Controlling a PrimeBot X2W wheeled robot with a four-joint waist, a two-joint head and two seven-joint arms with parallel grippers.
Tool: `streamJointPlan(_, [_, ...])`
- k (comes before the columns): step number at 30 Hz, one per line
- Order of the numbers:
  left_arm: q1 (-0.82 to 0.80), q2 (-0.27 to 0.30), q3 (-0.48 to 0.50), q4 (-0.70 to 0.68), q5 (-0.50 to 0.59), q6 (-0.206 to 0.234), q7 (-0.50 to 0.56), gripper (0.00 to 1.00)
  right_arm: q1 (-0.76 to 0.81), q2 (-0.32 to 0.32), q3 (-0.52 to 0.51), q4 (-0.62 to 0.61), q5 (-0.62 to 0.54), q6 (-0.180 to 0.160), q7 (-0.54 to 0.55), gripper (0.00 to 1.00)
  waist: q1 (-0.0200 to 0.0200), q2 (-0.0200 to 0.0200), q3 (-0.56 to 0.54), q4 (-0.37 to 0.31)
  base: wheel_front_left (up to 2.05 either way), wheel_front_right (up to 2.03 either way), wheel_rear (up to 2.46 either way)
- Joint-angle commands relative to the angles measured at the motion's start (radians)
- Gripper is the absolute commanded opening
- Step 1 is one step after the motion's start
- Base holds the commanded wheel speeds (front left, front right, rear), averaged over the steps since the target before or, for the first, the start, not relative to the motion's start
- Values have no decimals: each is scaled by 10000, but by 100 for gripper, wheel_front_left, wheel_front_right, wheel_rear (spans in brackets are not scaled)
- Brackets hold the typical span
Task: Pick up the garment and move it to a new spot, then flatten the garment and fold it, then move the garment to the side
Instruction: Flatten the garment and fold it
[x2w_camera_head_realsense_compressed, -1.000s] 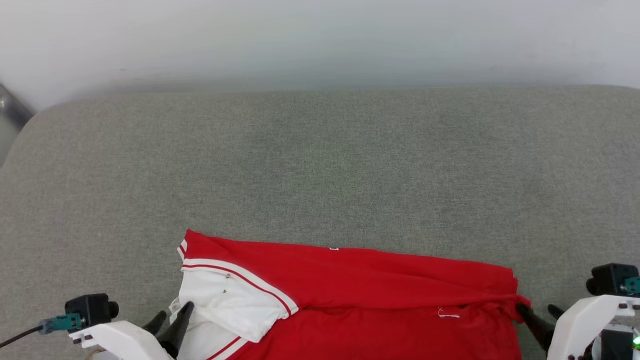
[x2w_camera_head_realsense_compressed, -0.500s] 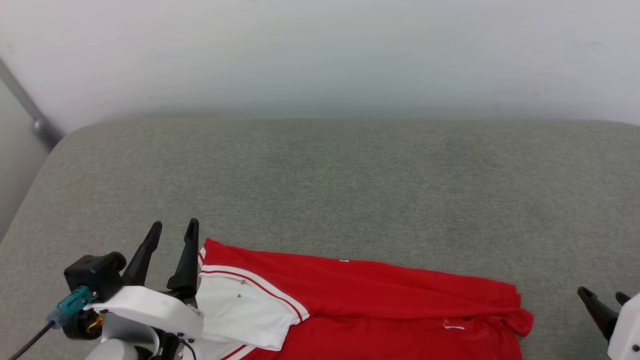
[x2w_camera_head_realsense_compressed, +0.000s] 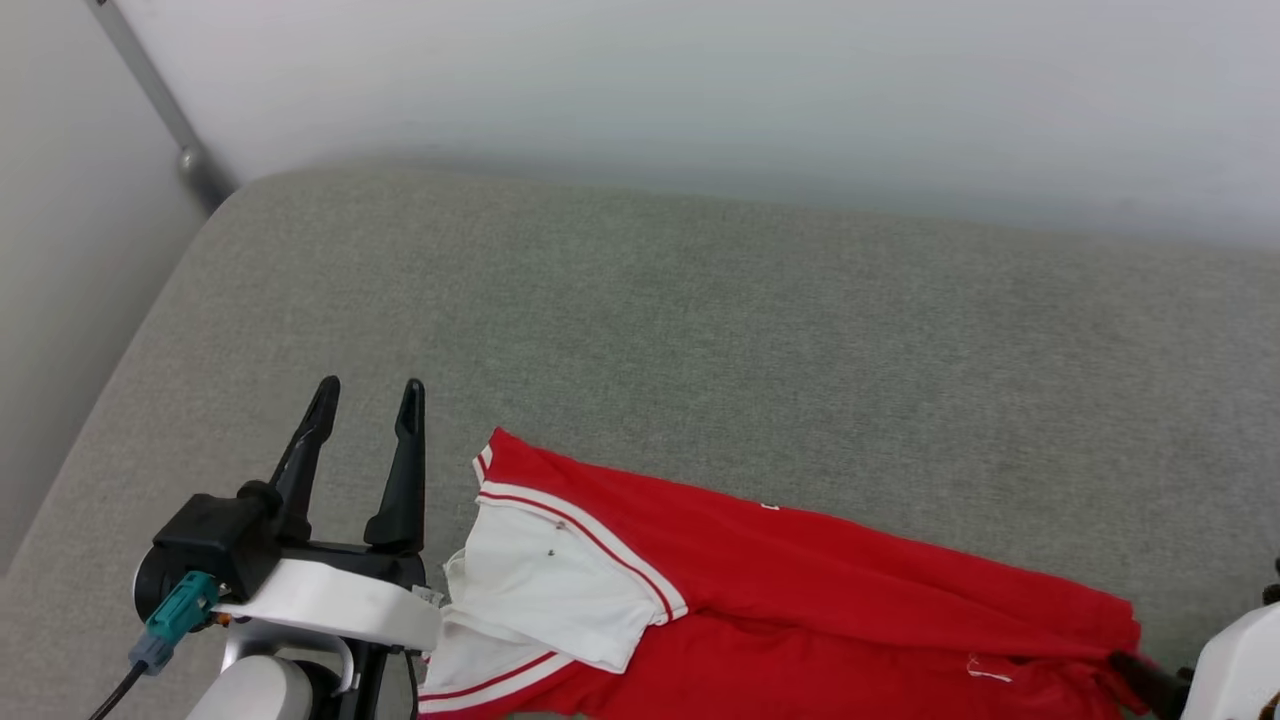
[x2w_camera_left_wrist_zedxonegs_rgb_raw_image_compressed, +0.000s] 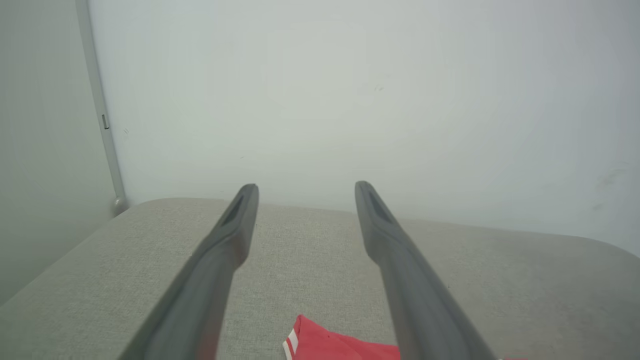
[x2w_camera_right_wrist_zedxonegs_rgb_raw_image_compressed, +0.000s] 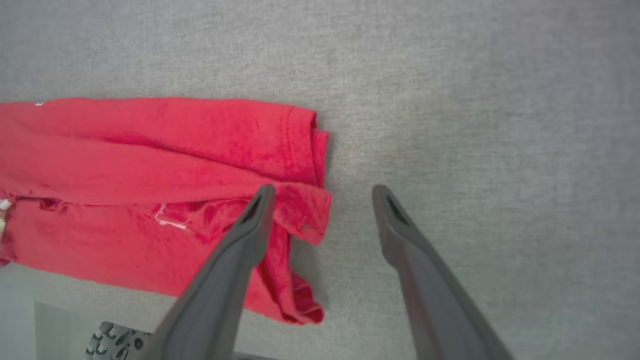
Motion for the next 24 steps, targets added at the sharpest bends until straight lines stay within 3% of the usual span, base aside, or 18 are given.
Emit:
streamJointPlan(1, [131, -54, 79, -21, 114, -74, -40, 100, -45, 113, 51, 148, 47, -8, 74, 100, 0, 0, 247, 232, 0, 0, 0])
streamJointPlan(12, [-14, -413, 421, 204, 639, -569, -44, 100, -286, 700, 649, 2277, 471, -8, -25, 100, 0, 0, 566, 294, 0, 0, 0])
streamJointPlan(13, [-19, -405, 410, 256, 655, -609, -42, 100, -321, 732, 734, 2492, 569, -7, -50, 50, 0, 0, 559, 272, 0, 0, 0])
streamJointPlan(14, [-51, -379, 413, 271, 672, -667, -43, 100, -356, 775, 831, 2661, 581, -7, -88, 30, 0, 0, 554, 250, 0, 0, 0])
streamJointPlan(15, [-71, -315, 403, 321, 703, -703, -43, 100, -394, 799, 952, 2792, 623, -5, -141, 0, 0, 0, 558, 229, 0, 0, 0])
streamJointPlan(18, [-104, -212, 345, 431, 771, -778, -31, 100, -548, 864, 1213, 2936, 718, 7, -353, 0, 0, 0, 518, 153, 0, 0, 0])
streamJointPlan(24, [70, -107, 350, 504, 768, -676, 64, 100, -836, 338, 1383, 2505, 734, 4, -828, 0, 0, 0, 319, -70, 0, 0, 0])
